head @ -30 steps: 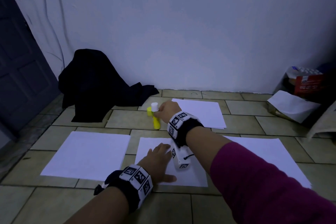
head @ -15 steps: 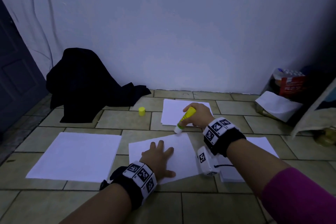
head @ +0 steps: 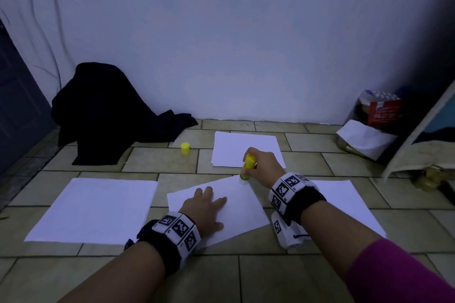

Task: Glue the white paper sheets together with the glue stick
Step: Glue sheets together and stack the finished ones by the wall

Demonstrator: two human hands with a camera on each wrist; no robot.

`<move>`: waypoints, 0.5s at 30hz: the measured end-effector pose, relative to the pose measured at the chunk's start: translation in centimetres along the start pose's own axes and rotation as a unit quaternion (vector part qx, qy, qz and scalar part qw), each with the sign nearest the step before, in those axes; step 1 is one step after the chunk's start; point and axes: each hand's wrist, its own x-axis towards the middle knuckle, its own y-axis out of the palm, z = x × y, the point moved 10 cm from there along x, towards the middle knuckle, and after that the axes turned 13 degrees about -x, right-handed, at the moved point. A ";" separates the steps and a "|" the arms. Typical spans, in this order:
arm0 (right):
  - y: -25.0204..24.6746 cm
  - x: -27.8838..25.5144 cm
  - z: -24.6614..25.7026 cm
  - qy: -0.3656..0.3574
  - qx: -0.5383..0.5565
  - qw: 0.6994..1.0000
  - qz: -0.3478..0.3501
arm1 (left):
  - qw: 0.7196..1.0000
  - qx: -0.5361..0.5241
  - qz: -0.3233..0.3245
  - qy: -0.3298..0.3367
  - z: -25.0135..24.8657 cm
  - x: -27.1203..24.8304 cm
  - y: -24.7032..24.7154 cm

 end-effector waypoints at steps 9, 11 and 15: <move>0.2 -4.4 -0.2 -0.050 -0.066 0.995 0.056 | 0.999 0.035 0.018 0.017 0.0 -0.1 -0.8; 0.2 -5.4 -0.6 -0.054 -0.074 0.994 0.065 | 0.998 0.049 0.023 0.026 0.1 -0.1 -1.1; 0.0 -7.1 -1.3 -0.056 -0.081 0.991 0.086 | 0.994 0.090 0.039 0.044 0.1 -0.2 -1.2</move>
